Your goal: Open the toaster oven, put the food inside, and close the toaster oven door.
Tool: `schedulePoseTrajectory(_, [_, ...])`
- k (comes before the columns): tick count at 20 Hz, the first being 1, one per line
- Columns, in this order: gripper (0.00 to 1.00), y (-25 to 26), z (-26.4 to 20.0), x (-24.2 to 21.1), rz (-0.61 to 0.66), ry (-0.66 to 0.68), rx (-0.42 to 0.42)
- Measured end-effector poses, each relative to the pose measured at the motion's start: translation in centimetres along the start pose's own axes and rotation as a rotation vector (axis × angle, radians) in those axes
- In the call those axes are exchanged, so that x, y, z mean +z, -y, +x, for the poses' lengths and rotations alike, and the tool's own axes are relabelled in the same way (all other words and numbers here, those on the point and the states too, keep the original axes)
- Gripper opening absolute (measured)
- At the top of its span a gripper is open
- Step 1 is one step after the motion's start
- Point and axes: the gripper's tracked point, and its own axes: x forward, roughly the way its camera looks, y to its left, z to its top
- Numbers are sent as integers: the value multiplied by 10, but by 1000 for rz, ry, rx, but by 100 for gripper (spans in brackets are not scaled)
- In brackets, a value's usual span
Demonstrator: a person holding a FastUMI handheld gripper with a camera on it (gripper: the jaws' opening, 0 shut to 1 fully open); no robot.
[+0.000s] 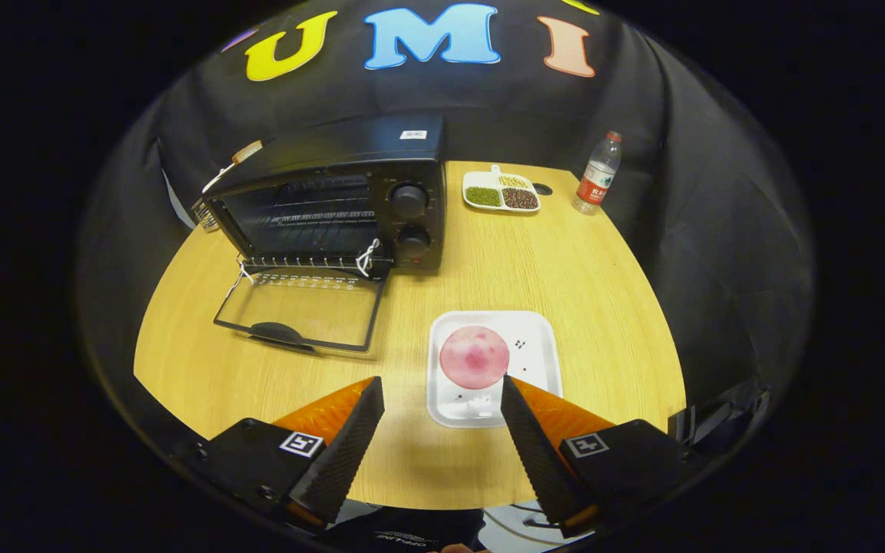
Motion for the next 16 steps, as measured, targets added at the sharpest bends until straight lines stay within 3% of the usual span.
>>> schedulePoseTrajectory(8, [98, 91, 47, -12, -27, -137, 13])
schedulePoseTrajectory(16, [97, 123, 95, -21, -6, -232, 56])
